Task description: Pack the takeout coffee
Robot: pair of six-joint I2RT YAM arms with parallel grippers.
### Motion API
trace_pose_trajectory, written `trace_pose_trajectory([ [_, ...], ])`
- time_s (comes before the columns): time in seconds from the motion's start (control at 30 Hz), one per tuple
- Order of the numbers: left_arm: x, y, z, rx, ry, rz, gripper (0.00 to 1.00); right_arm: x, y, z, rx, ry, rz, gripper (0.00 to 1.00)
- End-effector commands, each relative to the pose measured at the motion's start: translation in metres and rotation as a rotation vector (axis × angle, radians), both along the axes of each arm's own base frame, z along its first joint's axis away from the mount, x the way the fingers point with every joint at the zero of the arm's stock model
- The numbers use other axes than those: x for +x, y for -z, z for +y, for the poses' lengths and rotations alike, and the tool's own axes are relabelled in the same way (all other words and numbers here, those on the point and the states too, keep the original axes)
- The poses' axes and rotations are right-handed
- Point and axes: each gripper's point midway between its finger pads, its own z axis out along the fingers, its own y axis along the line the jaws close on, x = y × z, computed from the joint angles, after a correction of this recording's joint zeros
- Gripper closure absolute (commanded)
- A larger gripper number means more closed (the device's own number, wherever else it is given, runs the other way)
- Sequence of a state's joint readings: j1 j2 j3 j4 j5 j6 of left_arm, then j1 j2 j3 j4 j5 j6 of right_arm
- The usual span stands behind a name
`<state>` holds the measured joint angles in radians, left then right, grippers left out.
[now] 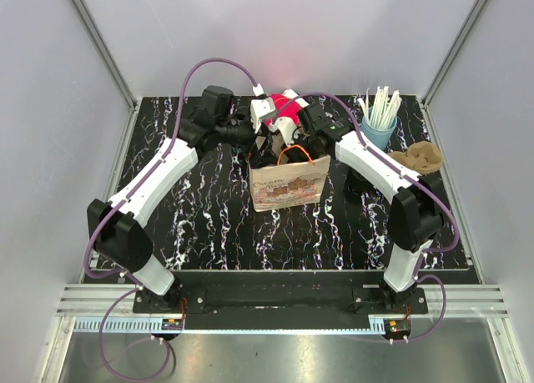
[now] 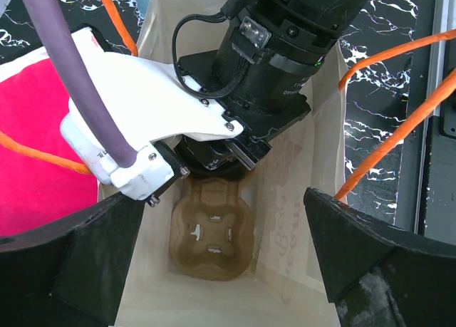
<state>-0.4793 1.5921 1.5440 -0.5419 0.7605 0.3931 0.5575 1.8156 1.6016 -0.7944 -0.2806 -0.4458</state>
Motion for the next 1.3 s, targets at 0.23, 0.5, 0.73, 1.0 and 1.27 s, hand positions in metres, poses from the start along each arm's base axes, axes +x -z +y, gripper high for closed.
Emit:
trace_pose_trajectory([
  [0.23, -0.006, -0.030, 0.000, -0.056, 0.031, -0.076, 0.01, -0.005, 0.022, -0.002, -0.047, -0.015, 0.037, 1.00],
  [0.5, -0.006, -0.031, 0.000, -0.056, 0.032, -0.079, 0.01, -0.004, 0.027, -0.003, -0.048, -0.015, 0.041, 1.00],
  [0.73, -0.007, -0.032, 0.001, -0.058, 0.031, -0.081, 0.01, -0.006, 0.036, -0.004, -0.057, -0.016, 0.061, 1.00],
  [1.0, -0.006, -0.031, 0.002, -0.056, 0.029, -0.080, 0.01, -0.007, 0.049, -0.004, -0.069, -0.016, 0.082, 1.00],
  [1.27, -0.006, -0.032, 0.003, -0.057, 0.027, -0.081, 0.01, -0.008, 0.054, -0.005, -0.071, -0.018, 0.091, 1.00],
])
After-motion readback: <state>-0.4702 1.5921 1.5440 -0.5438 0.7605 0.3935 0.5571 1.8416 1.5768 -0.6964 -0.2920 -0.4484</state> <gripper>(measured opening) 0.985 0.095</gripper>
